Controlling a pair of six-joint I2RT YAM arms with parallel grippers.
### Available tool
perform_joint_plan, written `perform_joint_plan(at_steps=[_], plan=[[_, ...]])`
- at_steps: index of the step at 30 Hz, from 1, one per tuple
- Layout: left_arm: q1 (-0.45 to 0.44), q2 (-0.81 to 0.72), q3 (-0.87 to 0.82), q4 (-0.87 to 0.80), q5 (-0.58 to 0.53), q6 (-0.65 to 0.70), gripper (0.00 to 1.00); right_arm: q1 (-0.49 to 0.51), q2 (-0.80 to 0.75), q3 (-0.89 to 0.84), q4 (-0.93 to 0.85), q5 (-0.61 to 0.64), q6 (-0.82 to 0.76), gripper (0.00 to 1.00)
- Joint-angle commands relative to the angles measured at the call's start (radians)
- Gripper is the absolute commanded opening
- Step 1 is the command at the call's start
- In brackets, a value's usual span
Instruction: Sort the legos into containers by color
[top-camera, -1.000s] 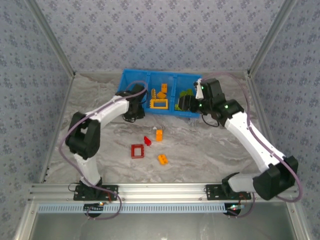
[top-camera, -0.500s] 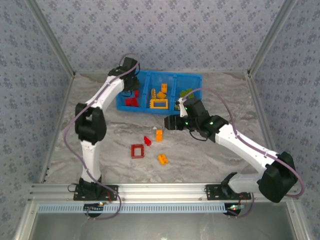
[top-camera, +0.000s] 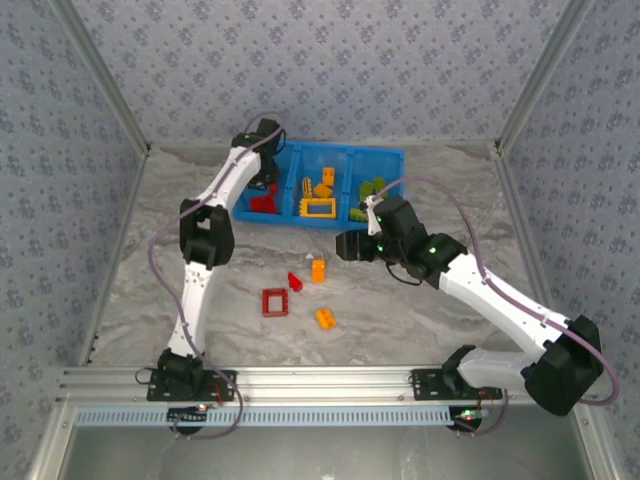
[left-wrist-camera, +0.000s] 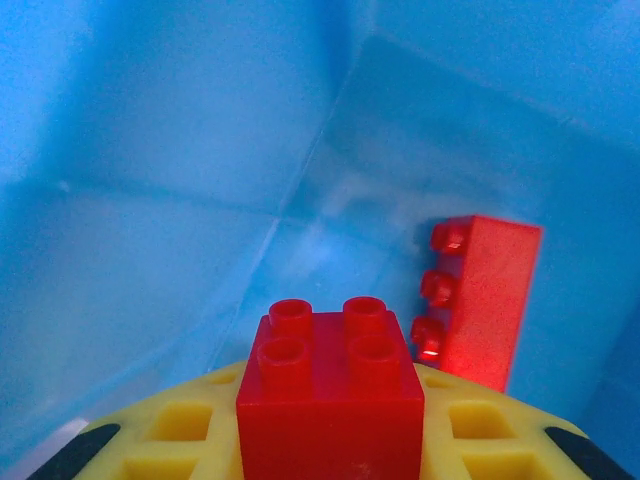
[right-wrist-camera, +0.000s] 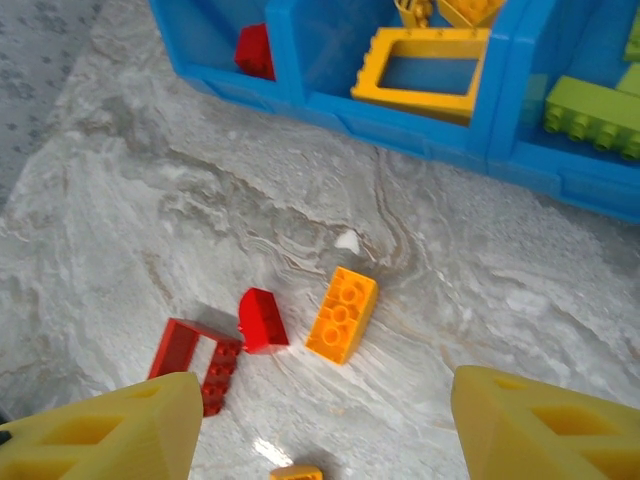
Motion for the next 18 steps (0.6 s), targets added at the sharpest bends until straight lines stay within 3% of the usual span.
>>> perform_joint_plan(at_steps=[1,7,18], plan=[[-0.008,-0.012,-0.016,-0.041,-0.001,-0.028,0.25,0.019,0.053,0.009,-0.107,0.071,-0.024,0.72],[-0.008,-0.005,-0.008,-0.068,0.004,-0.018,0.33,0.065,0.203,0.064,-0.189,0.111,-0.035,0.73],[-0.021,-0.088,-0.003,-0.060,0.026,0.014,0.60,0.116,0.532,0.285,-0.209,0.078,0.055,0.79]])
